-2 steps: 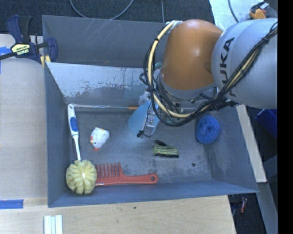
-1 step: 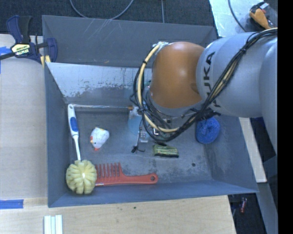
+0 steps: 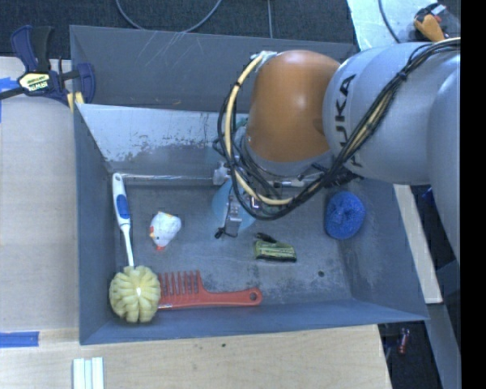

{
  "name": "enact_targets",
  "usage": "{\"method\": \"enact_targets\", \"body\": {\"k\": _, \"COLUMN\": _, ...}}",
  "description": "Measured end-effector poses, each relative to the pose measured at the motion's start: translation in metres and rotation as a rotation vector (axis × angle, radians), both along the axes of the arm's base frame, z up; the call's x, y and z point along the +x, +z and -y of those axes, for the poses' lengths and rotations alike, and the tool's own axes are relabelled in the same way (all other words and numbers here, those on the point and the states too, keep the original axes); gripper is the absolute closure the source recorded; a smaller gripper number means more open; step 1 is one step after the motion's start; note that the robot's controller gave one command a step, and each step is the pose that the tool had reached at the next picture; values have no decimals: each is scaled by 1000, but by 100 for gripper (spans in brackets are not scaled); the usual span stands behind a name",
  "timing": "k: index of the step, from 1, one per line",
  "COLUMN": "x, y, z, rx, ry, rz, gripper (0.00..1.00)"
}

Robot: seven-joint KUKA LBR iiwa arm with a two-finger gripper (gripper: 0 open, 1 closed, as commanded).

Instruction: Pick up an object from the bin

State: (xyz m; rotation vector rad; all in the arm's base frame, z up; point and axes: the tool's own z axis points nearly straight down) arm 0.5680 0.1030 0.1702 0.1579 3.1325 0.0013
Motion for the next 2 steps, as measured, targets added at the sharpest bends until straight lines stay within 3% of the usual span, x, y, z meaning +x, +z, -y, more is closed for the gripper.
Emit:
{"method": "enact_targets", "body": {"k": 1, "x": 58, "y": 34, "z": -32, "rx": 1, "ry": 143, "rz": 3, "gripper": 0}}
{"method": "enact_targets", "body": {"k": 2, "x": 52, "y": -12, "z": -71, "rx": 0, "ry": 73, "rz": 1, "gripper": 0}}
